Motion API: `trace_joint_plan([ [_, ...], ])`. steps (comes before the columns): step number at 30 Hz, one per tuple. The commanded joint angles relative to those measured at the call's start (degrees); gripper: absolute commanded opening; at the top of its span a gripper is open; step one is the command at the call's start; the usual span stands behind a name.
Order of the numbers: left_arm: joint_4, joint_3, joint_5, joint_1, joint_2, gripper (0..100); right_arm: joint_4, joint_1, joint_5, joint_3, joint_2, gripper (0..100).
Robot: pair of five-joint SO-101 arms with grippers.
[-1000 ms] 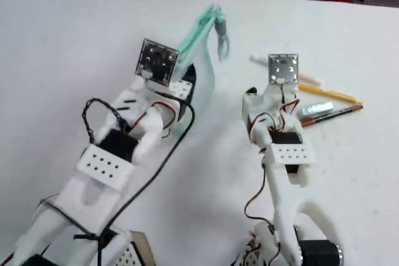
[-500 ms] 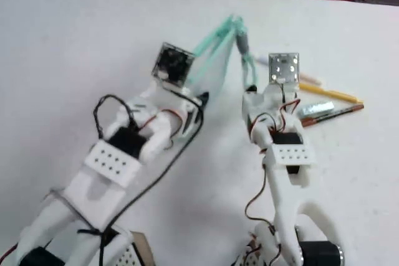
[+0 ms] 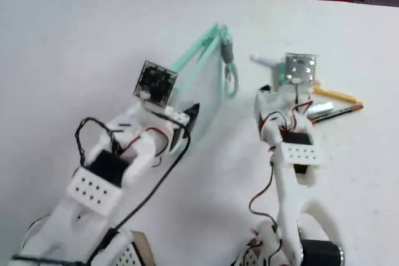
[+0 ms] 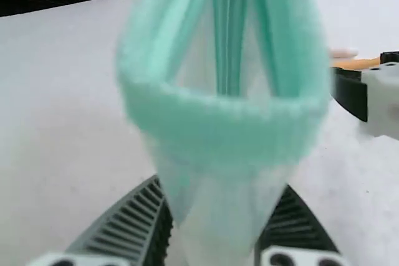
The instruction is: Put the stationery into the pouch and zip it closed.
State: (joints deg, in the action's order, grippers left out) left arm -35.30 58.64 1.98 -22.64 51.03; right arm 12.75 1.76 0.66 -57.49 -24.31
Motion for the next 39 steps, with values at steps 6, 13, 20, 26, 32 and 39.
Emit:
trace_joint_plan([
  [6,2.5,5.8,0.7,0.2,12.0,18,19.3,3.4,1.8,23.2,14.3,28.3],
  [13,7.7,10.0,0.8,0.2,13.1,18,21.8,6.9,1.8,41.1,32.7,28.3],
  [20,7.7,10.1,0.8,0.1,13.1,18,26.2,5.2,1.8,55.3,41.5,28.3],
  [26,7.7,10.2,0.8,0.1,13.0,18,26.5,3.9,1.8,62.4,49.1,28.3],
  [32,7.8,10.2,0.8,0.1,13.1,18,29.9,3.8,1.8,67.4,53.6,28.3],
  [39,7.8,10.2,0.8,0.1,13.0,18,30.4,4.2,1.3,70.9,57.4,19.1],
])
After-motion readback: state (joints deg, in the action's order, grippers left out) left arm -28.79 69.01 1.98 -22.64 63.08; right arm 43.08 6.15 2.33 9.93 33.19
